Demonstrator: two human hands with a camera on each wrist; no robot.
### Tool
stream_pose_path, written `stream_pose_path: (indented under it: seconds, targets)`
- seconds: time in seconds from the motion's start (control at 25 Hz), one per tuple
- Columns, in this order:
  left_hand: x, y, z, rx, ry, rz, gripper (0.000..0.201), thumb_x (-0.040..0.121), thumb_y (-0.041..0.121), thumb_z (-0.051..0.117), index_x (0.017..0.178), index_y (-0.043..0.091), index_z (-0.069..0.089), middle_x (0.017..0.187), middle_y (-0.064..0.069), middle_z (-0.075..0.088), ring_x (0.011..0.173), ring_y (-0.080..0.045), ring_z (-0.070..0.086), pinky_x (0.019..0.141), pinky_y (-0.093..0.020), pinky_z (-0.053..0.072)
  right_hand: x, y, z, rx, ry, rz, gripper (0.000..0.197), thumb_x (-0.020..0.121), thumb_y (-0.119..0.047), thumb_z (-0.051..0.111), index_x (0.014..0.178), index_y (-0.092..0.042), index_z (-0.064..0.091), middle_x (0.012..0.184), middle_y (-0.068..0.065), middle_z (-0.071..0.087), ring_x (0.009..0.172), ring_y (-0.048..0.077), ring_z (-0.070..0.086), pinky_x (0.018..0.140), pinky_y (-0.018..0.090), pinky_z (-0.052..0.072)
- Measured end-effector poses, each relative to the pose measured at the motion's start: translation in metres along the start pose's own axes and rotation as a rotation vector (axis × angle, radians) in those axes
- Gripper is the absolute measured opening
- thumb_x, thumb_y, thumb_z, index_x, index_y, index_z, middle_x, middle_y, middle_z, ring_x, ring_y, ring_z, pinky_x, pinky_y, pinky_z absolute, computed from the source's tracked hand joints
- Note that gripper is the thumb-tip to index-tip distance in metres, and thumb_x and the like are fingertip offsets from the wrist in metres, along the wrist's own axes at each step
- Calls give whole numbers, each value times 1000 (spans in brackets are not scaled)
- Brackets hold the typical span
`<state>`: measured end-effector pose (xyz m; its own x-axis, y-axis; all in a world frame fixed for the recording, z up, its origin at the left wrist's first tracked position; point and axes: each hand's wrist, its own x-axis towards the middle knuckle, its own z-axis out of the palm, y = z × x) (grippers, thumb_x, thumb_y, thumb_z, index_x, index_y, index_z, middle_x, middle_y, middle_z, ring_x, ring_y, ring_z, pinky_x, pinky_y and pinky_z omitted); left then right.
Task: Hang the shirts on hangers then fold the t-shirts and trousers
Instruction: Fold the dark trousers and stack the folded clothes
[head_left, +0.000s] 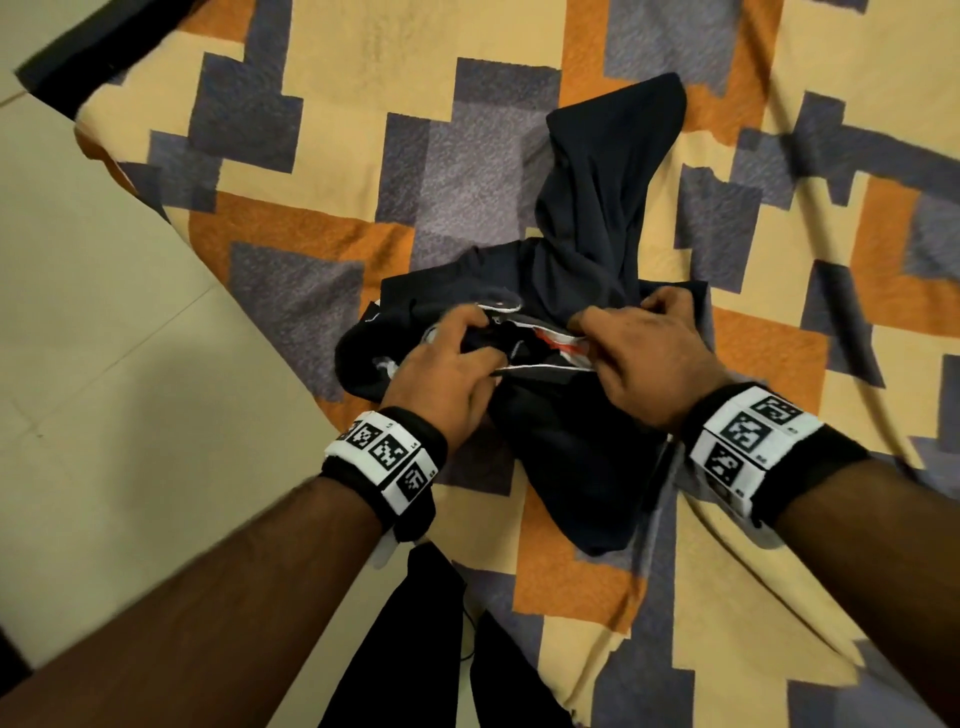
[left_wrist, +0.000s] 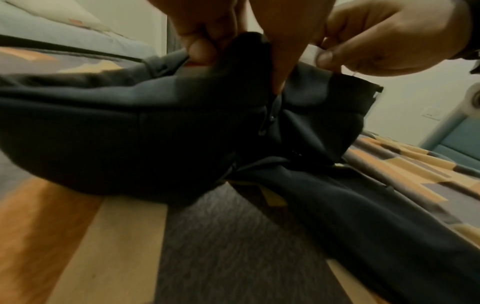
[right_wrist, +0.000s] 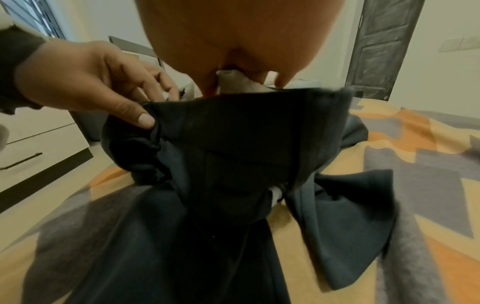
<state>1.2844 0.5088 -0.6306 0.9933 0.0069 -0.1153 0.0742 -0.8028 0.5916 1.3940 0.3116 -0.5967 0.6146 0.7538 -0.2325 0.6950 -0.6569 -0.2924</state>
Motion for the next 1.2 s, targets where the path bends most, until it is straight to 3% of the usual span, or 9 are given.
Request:
stream_pose_path:
  seconds: [0.12,0.2,0.32,0.44,0.64,0.76,0.84,0.96,1.2]
  targets:
    - [8,16,-22,-31,67,-7,10,79,13,69,89,16,72,144,-5,26,94,-32,63,74,-34,56,-13,2,-30,-22,-1,-46,30,79,-27,37,101,-20,57,80,0,64,74,24,63,76,40,26]
    - [22,35,-43,-33,-38,14,13,80,12,69,92,16,72,151,-7,32,102,-29,63,79,-34,54,-25,0,-60,-28,-21,-80,27,78,-24,42,99,-19,58,80,0,64,74,25,63,77,41,35]
    - [31,80,-84,-91,-134,90,23,82,16,57,98,8,71,118,-12,66,98,-32,66,85,-30,48,-52,-12,-114,32,24,-47,22,87,-29,46,97,-17,62,81,4,65,74,29,63,66,37,45]
    - [29,136,-138,-163,-10,133,32,79,28,45,87,6,68,86,-12,69,81,-27,63,72,-19,39,-85,-27,-175,95,118,42,34,92,-39,42,102,-14,62,82,7,63,75,32,61,61,38,47]
    - [20,266,-241,-230,166,247,15,83,26,59,79,15,51,75,5,49,72,-17,46,64,-24,32,-164,-51,-313,-158,391,86,37,83,-41,45,105,-17,62,80,3,65,68,27,58,57,31,46]
    - [25,338,-301,-276,187,297,22,83,9,67,102,15,57,86,8,54,82,-13,52,71,-17,35,-200,-58,-398,-215,439,134,40,87,-42,42,108,-17,65,85,6,68,74,31,59,64,37,48]
    - [32,379,-343,-202,136,422,39,83,6,66,121,15,59,101,4,62,96,-13,55,83,-10,33,-233,-59,-448,-292,374,319,32,89,-35,47,115,-22,61,99,4,66,91,32,58,74,37,44]
    - [46,434,-409,-35,80,511,33,81,9,69,112,17,68,107,-4,70,105,-20,61,87,-13,36,-283,-63,-515,-320,216,579,24,89,-23,54,112,-28,61,109,1,61,100,25,58,74,32,44]
    - [23,528,-475,777,111,618,26,85,35,57,110,33,61,107,-3,59,104,-28,54,83,-31,36,-327,-92,-620,-290,216,652,25,83,-9,53,95,-25,67,98,-1,65,92,22,60,81,37,52]
